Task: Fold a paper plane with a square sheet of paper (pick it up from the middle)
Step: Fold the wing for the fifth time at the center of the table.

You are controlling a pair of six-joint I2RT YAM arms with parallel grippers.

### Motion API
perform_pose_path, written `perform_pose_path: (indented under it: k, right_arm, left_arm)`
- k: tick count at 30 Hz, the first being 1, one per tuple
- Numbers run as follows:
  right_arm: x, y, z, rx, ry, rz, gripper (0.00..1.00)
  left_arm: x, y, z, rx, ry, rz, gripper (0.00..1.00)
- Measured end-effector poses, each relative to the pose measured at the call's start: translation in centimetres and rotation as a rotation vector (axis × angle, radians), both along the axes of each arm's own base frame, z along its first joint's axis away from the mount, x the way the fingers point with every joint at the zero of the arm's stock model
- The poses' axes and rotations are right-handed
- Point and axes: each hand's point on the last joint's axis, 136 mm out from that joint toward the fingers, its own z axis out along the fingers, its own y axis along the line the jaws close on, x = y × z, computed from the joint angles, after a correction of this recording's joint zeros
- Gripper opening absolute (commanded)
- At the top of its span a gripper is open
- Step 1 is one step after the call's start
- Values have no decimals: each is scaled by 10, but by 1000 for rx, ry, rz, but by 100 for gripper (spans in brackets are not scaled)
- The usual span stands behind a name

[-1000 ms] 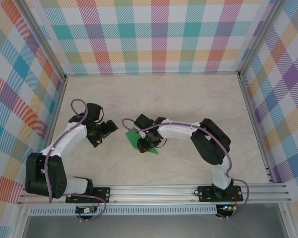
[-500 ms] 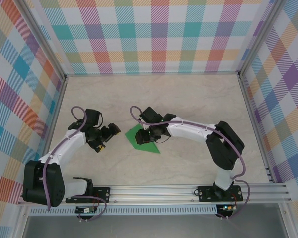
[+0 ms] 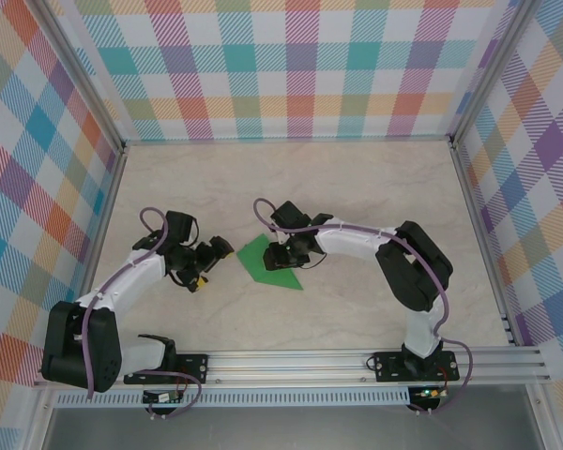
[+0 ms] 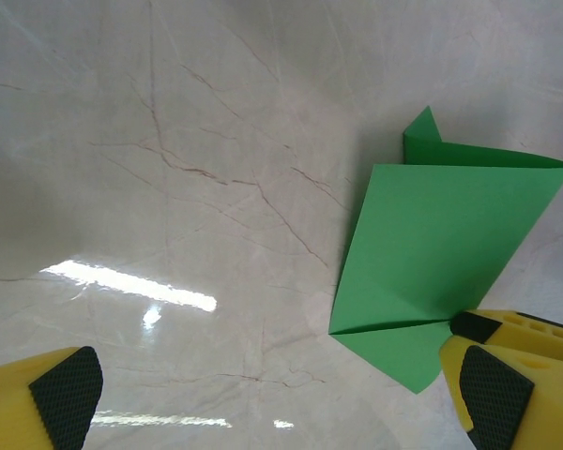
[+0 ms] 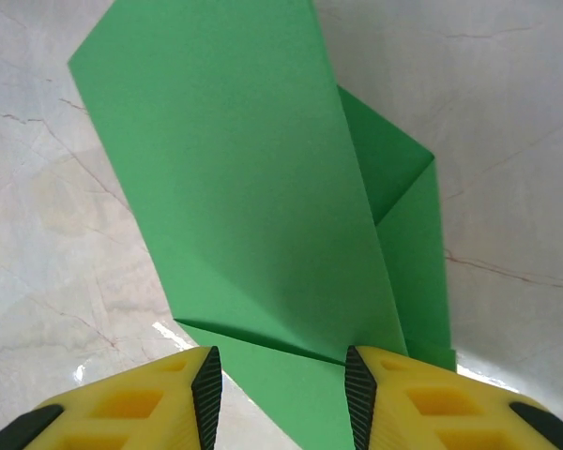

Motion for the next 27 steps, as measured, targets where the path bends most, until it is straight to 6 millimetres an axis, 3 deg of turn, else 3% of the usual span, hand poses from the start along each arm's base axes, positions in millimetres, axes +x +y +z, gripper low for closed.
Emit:
perform_pose_path:
  k: [7, 19, 27]
  right_arm:
    - [-2, -4, -12, 15, 37, -3, 40]
    - [2, -9, -18, 178, 139, -42, 38]
    - [6, -14, -16, 295, 210, -83, 38]
  left_arm:
    - [-8, -17, -6, -55, 8, -31, 95]
    - [-10, -59, -9, -163, -12, -94, 68]
    - [-11, -81, -25, -180, 26, -128, 53]
